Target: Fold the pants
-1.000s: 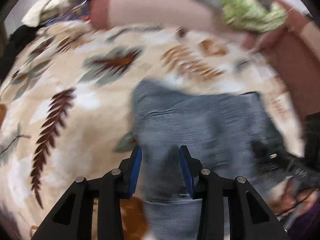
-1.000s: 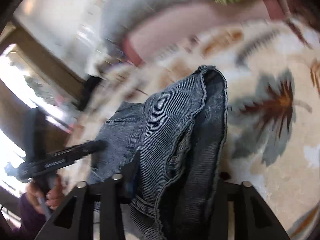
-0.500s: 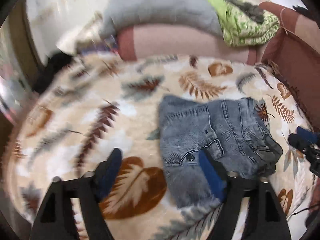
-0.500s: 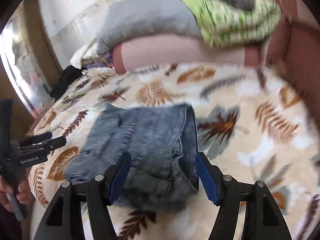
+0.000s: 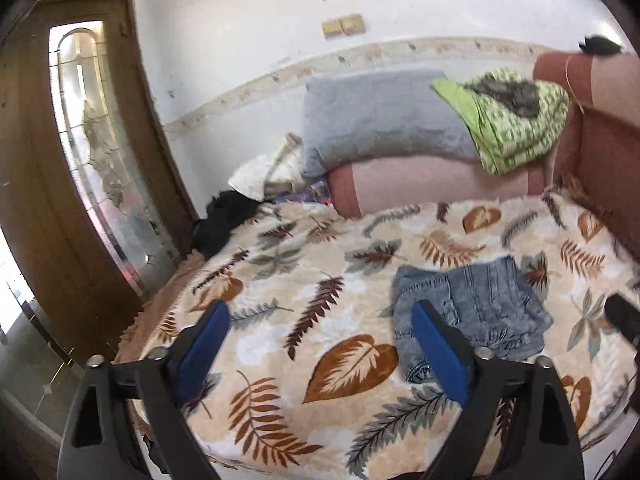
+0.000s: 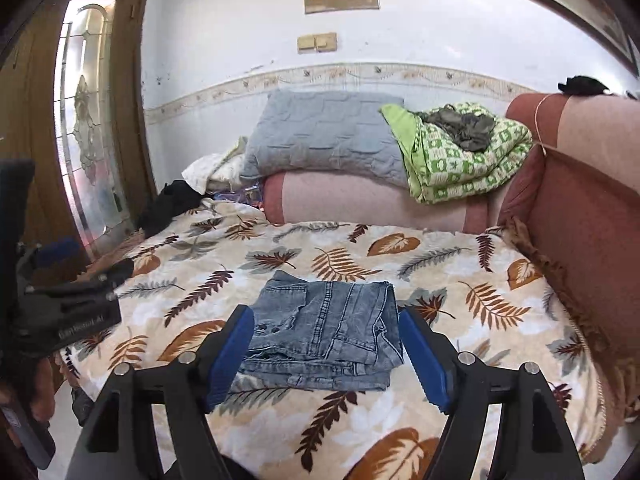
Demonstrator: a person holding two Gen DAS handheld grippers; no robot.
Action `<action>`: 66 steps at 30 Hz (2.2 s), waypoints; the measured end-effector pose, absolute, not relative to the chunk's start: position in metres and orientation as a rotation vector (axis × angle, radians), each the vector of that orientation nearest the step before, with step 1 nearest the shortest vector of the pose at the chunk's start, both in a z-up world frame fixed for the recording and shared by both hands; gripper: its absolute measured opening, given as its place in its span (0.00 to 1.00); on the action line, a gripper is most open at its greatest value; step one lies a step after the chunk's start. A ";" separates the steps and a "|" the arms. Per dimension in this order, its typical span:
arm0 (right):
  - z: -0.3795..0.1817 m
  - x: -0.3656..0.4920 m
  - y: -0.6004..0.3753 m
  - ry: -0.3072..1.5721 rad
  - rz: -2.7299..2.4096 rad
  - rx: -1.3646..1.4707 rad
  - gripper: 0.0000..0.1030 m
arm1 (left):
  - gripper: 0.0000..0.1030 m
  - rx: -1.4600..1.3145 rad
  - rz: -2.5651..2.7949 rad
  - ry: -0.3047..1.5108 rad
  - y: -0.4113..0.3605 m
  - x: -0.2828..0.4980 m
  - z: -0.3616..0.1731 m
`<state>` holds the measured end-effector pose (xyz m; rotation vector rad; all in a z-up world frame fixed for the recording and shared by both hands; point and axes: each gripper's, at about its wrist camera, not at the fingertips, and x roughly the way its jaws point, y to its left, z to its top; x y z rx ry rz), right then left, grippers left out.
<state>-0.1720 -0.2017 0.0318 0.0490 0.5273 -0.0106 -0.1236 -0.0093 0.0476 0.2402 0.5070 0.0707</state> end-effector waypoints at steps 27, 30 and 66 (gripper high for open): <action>0.078 -0.213 -0.177 0.410 -0.003 0.035 0.77 | 0.92 0.142 0.032 0.384 0.008 -0.191 0.116; 0.078 -0.213 -0.174 0.408 0.001 0.041 0.77 | 0.92 0.139 0.037 0.384 0.010 -0.190 0.115; 0.065 -0.183 -0.154 0.479 0.004 0.008 0.77 | 0.92 0.047 0.016 0.425 0.038 -0.176 0.105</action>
